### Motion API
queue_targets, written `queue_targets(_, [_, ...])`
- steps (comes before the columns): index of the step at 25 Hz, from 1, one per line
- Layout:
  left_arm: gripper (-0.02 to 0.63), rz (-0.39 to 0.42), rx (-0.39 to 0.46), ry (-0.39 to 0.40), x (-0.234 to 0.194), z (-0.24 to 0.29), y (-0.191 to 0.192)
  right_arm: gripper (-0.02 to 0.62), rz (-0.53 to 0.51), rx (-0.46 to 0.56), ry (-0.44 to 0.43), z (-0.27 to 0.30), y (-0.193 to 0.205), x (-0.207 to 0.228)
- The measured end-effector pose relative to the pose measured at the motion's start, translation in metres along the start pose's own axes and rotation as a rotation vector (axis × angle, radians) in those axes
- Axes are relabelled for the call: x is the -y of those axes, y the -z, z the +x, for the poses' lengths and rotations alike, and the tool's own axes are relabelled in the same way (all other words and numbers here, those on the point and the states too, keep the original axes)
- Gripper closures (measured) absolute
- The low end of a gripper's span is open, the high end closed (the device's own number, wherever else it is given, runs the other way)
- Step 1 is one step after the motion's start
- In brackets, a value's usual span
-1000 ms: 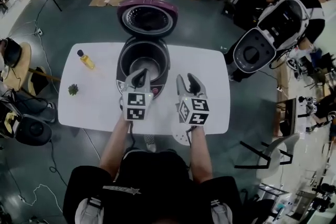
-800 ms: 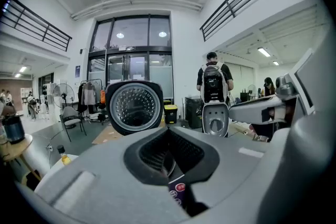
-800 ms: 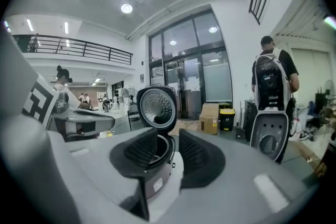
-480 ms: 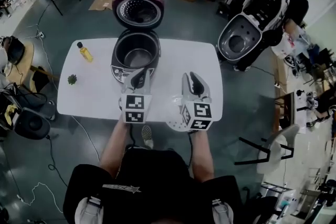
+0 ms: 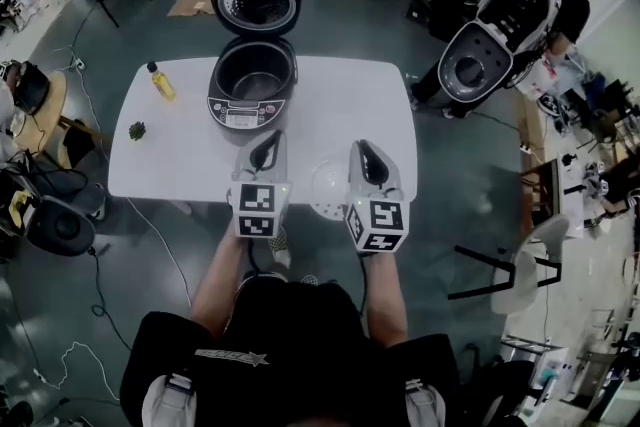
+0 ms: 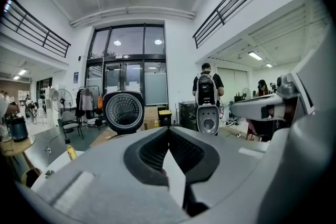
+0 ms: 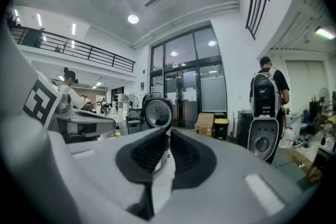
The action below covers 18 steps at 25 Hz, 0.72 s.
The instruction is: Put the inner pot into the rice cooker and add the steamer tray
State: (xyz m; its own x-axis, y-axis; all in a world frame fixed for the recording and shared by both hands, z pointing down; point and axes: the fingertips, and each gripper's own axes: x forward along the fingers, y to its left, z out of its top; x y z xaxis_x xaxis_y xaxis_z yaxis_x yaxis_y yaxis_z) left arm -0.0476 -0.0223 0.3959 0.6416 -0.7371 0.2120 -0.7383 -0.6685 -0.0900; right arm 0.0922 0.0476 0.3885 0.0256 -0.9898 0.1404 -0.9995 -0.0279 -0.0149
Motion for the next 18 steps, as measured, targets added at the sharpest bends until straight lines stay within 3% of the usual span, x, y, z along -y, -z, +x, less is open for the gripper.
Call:
queue_targets(9, [0.598,0.005,-0.015,0.04,0.041,-0.047,0.019,0.589,0.013,-0.031,0.028,-0.07,0.028,-0.007])
queue_targets(18, [0.598,0.003,-0.028,0.081,0.063,-0.064,0.034,0.589,0.031,-0.056,0.058,-0.1,0.05,-0.008])
